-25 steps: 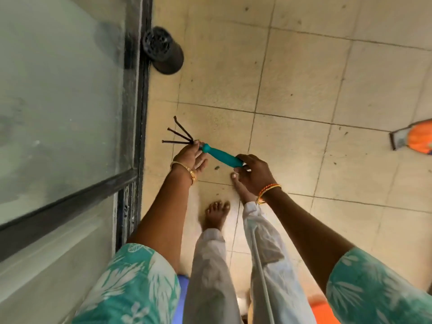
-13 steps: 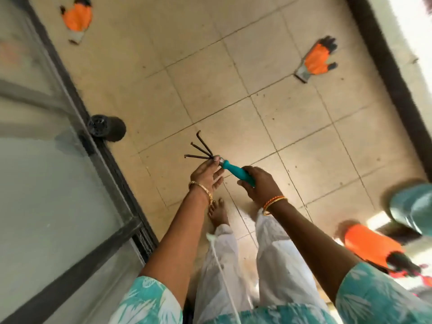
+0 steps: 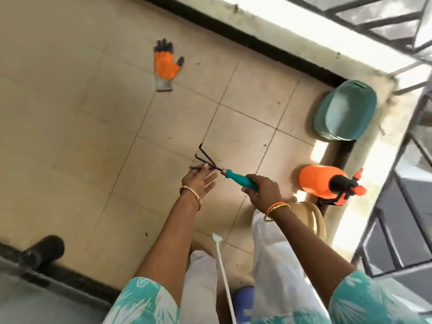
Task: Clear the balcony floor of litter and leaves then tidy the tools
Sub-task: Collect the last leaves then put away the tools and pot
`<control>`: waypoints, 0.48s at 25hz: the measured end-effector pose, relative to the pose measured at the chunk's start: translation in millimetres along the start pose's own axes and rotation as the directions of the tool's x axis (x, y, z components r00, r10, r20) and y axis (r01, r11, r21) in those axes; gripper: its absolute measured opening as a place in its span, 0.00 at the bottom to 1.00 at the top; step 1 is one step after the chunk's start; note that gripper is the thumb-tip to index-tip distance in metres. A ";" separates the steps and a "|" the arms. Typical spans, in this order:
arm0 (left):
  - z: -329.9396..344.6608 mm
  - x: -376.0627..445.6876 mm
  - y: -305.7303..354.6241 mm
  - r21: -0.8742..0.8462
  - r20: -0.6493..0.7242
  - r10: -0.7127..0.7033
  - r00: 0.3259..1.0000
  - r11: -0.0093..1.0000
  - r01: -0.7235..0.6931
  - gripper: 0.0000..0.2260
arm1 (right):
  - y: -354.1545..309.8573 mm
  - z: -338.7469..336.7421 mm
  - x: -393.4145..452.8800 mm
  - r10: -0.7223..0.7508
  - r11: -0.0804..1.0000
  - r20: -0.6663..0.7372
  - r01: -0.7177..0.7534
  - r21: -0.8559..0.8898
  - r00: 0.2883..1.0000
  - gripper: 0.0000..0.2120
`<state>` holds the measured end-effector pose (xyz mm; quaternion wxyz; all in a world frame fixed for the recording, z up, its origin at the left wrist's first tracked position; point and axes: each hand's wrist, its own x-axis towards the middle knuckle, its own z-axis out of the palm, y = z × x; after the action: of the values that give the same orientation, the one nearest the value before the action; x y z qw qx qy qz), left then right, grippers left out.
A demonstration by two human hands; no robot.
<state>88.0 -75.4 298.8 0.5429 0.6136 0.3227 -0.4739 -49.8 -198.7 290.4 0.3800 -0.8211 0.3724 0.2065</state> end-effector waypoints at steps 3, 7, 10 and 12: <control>99.0 17.0 6.7 0.130 0.051 -0.033 0.998 0.991 0.026 0.04 | 55.7 -51.5 25.4 0.079 0.994 -0.033 -0.081 -0.074 0.996 0.15; 226.3 22.3 19.9 0.312 0.092 -0.067 0.993 0.949 0.035 0.06 | 114.1 -120.0 60.9 0.195 0.978 -0.089 -0.200 -0.062 0.977 0.15; 309.6 36.1 35.0 0.441 0.144 -0.075 0.987 0.898 0.004 0.08 | 149.0 -157.5 92.8 0.255 0.966 -0.114 -0.248 0.069 0.960 0.18; 355.4 49.6 49.4 0.493 0.195 -0.104 0.975 0.870 -0.006 0.09 | 164.1 -178.0 114.9 0.302 0.945 -0.164 -0.271 0.185 0.939 0.18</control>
<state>67.7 -436.8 284.2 0.3888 0.6678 0.1468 -0.6175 -92.7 -460.5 253.1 0.3728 -0.7409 0.5381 0.1500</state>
